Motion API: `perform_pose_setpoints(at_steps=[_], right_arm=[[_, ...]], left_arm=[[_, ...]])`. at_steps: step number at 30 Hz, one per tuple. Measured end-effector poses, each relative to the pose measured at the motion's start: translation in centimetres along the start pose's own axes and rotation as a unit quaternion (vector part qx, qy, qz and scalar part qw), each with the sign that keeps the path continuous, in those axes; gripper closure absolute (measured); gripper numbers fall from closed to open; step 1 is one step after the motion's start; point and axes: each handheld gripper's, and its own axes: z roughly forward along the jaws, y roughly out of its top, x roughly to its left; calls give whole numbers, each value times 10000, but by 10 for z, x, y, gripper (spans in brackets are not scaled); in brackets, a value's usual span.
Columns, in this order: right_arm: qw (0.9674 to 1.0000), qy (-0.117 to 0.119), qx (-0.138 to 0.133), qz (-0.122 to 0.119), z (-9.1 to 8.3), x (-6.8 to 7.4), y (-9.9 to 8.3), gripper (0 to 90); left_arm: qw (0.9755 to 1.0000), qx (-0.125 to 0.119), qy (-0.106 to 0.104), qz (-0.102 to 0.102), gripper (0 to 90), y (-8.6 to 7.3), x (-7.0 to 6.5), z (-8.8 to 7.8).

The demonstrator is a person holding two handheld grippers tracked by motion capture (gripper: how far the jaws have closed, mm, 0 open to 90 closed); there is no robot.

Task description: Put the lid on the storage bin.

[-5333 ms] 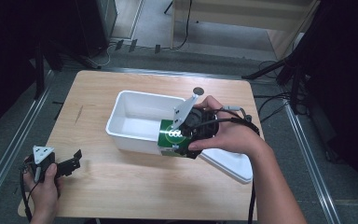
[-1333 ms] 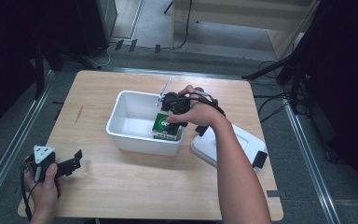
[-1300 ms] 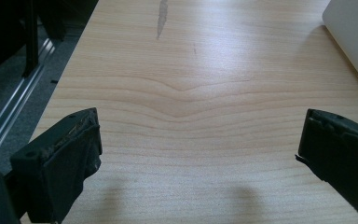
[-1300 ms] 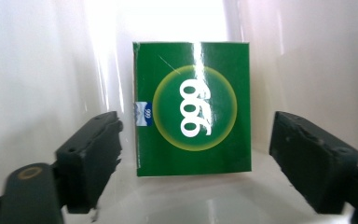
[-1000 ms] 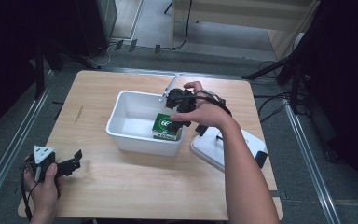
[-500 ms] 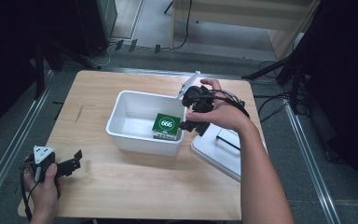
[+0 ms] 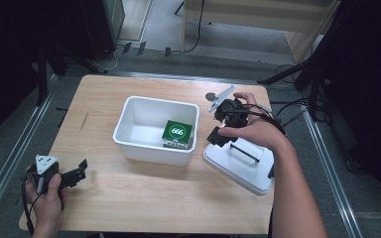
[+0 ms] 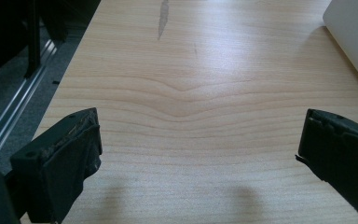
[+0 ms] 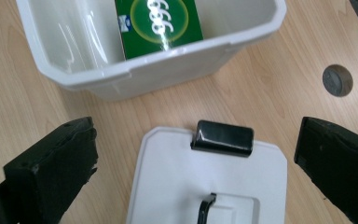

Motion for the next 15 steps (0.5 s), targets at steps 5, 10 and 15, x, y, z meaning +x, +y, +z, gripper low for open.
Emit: perform_pose_setpoints(at_steps=[5, 10, 15], right_arm=[[10000, -17, -1, 93, -2, -2, -13, 0], [9998, -19, 115, 186, 1, -4, -27, 0], [9995, 8, 177, 256, 3, -7, -41, 52]], left_arm=[[10000, -3, 1, -2, 0, 0, 0, 0], [10000, 9, 5, 14, 0, 0, 0, 0], [10000, 2, 4, 13, 0, 0, 0, 0]])
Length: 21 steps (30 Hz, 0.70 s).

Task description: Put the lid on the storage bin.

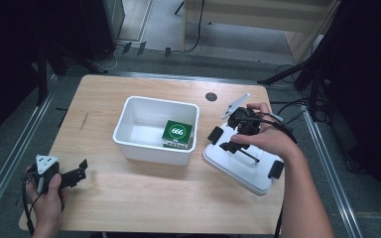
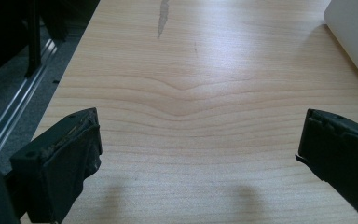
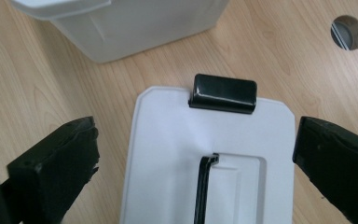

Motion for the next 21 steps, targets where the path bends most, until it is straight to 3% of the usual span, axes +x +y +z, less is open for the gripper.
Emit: perform_pose_setpoints(at_steps=[2, 5, 9, 12, 21], right_arm=[[10000, -10, -60, 17, 0, -1, -7, 154], [9999, -74, -19, 119, 2, -3, -15, 179], [9993, -166, -60, 335, 4, -6, -26, 315], [9991, -203, -16, 365, 6, -7, -33, 411], [9979, -322, 337, 442, 16, -8, -55, 509]], left_arm=[[10000, 4, -4, -13, 0, 0, 0, 0], [10000, 3, -1, -10, 0, 0, 0, 0], [10000, 9, -2, -7, 0, 0, 0, 0], [10000, 1, 8, -1, 0, 0, 0, 0], [10000, -4, 7, 2, 0, 0, 0, 0]])
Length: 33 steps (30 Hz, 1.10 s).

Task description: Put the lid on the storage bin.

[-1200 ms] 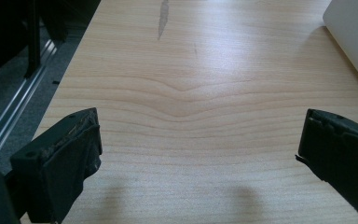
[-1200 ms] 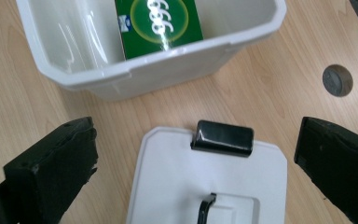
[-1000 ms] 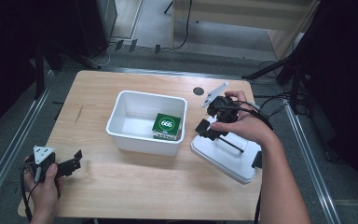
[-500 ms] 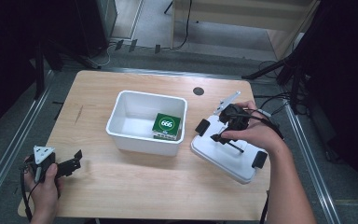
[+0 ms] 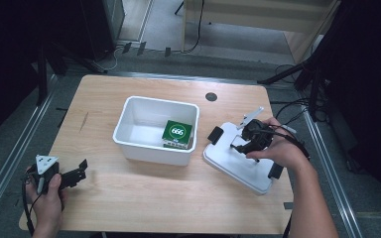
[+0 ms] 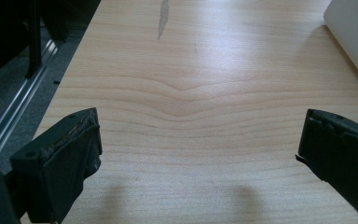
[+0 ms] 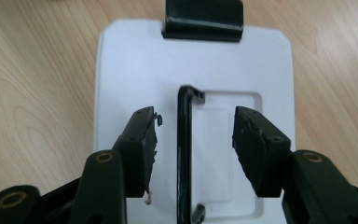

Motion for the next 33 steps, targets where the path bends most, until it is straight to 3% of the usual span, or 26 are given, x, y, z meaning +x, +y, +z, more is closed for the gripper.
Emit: perform_pose_setpoints(at_steps=[10, 15, 17, 25, 33], right_arm=[[9995, 16, 328, 42, 16, -1, -19, 534], [9990, 27, 439, -77, 23, -1, -26, 567], [9988, 20, 464, 155, 26, -1, -28, 602], [9988, 31, 474, 146, 31, -5, -35, 727], [9995, -190, 224, 100, 26, -7, -33, 796]], left_arm=[[10000, 1, -1, 10, 0, 0, 0, 0], [10000, 1, 0, 5, 0, 0, 0, 0], [10000, -1, 2, 5, 0, 0, 0, 0], [10000, 3, -1, 1, 0, 0, 0, 0], [10000, 0, 3, 8, 0, 0, 0, 0]])
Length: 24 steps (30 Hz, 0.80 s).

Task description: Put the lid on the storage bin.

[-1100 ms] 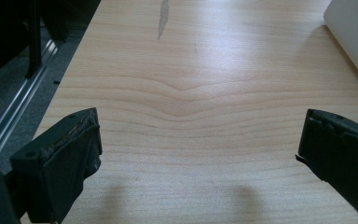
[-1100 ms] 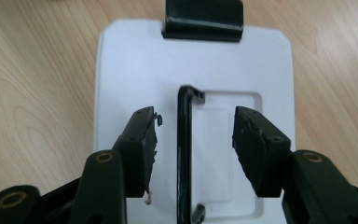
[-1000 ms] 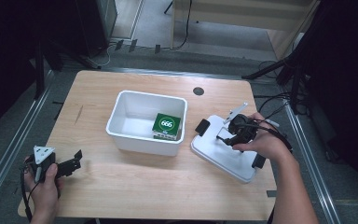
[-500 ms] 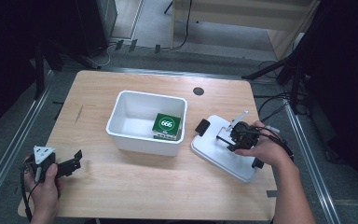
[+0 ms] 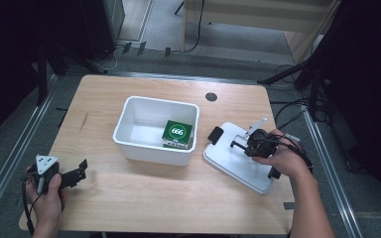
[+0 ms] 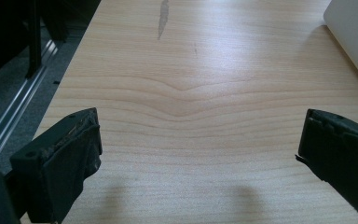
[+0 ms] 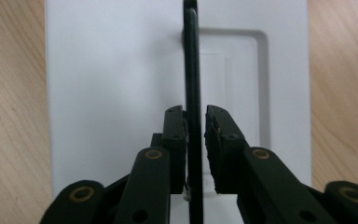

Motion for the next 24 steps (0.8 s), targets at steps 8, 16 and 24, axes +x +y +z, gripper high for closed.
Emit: perform_pose_setpoints(at_steps=[8, 16, 24], right_arm=[[9996, -117, -175, -162, -4, -2, 2, 842], [9984, -190, -119, -517, -9, -2, 2, 852], [9962, -323, -349, -723, -34, -5, 11, 853]], left_arm=[[10000, -1, -3, -2, 0, 0, 0, 0], [10000, 3, -7, -6, 0, 0, 0, 0], [10000, 1, -5, -4, 0, 0, 0, 0]])
